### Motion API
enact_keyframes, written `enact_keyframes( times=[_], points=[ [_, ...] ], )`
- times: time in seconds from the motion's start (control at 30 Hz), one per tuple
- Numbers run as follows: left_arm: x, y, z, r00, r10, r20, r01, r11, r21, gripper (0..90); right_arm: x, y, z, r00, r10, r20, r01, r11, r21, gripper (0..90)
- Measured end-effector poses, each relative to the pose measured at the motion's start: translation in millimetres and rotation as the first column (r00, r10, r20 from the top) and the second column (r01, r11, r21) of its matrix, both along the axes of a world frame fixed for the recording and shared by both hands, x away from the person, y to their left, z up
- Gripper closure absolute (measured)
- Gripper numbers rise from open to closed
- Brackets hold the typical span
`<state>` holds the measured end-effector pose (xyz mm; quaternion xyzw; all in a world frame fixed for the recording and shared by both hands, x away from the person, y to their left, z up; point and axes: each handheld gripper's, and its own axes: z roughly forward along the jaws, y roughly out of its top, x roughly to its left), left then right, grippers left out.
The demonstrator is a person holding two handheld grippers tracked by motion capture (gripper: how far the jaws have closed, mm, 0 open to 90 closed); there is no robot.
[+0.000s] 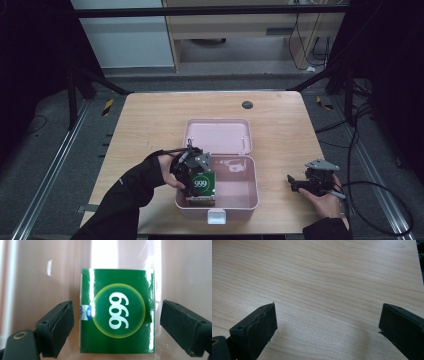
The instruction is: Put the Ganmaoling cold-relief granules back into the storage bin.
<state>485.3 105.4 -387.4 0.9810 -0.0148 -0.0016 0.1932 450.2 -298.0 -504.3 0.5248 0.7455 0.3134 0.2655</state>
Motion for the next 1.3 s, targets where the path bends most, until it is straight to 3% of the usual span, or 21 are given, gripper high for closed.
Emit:
enact_keyframes(
  times=[0.2, 0.5, 0.53, 0.63, 0.87, 0.93, 1.1, 1.13, 1.23, 1.27, 1.3],
  points=[
    [-5.4, 11.8, 21.3, 0.9990, 0.023, 0.039, -0.019, 0.9958, -0.089, 14.2, 0.2, -0.5, 0.2, 1.0000, 0.001, 0.003, -0.001, 1.0000, 0.005, 2.0],
    [-9.7, 46.6, 48.1, 0.9908, 0.113, 0.074, -0.096, 0.9750, -0.201, 20.2, -0.4, -0.7, 0.7, 1.0000, -0.005, -0.003, 0.005, 0.9999, 0.012, 3.1],
    [-9.7, 46.6, 48.1, 0.9908, 0.113, 0.074, -0.096, 0.9750, -0.201, 20.8, -0.4, -0.7, 0.7, 1.0000, -0.005, -0.003, 0.005, 0.9999, 0.012, 3.1],
    [-10.6, 64.2, 52.2, 0.9843, 0.156, 0.082, -0.134, 0.9656, -0.223, 22.0, -0.5, -1.2, 0.8, 1.0000, -0.005, -0.001, 0.005, 0.9999, 0.012, 3.3],
    [-12.9, 96.5, 46.2, 0.9701, 0.230, 0.076, -0.204, 0.9441, -0.259, 24.1, -1.0, -0.9, 0.8, 1.0000, -0.001, -0.001, 0.001, 0.9999, 0.010, 3.8],
    [-13.1, 101.4, 44.4, 0.9681, 0.240, 0.072, -0.214, 0.9412, -0.262, 24.5, -1.1, -0.7, 1.0, 1.0000, -0.002, -0.001, 0.002, 0.9999, 0.013, 4.0],
    [-15.5, 128.5, 29.1, 0.9464, 0.320, 0.043, -0.297, 0.9152, -0.272, 25.3, -1.1, -0.6, 0.8, 1.0000, 0.000, 0.001, 0.000, 0.9999, 0.010, 4.2],
    [-15.5, 128.5, 29.1, 0.9464, 0.320, 0.043, -0.297, 0.9152, -0.272, 25.4, -1.1, -0.6, 0.8, 1.0000, 0.000, 0.001, 0.000, 0.9999, 0.010, 4.2],
    [-14.8, 142.6, 12.5, 0.9330, 0.359, 0.025, -0.336, 0.8936, -0.298, 25.7, -1.3, -0.5, 0.8, 1.0000, -0.002, 0.000, 0.002, 0.9999, 0.011, 4.3],
    [-14.8, 142.6, 12.5, 0.9330, 0.359, 0.025, -0.336, 0.8936, -0.298, 25.7, -1.3, -0.5, 0.8, 1.0000, -0.002, 0.001, 0.002, 0.9999, 0.012, 4.4],
    [-15.5, 147.8, 2.6, 0.9231, 0.384, 0.021, -0.362, 0.8864, -0.288, 25.7, -1.3, -0.6, 0.7, 1.0000, -0.001, 0.001, 0.001, 0.9999, 0.010, 4.4]
  ],
)
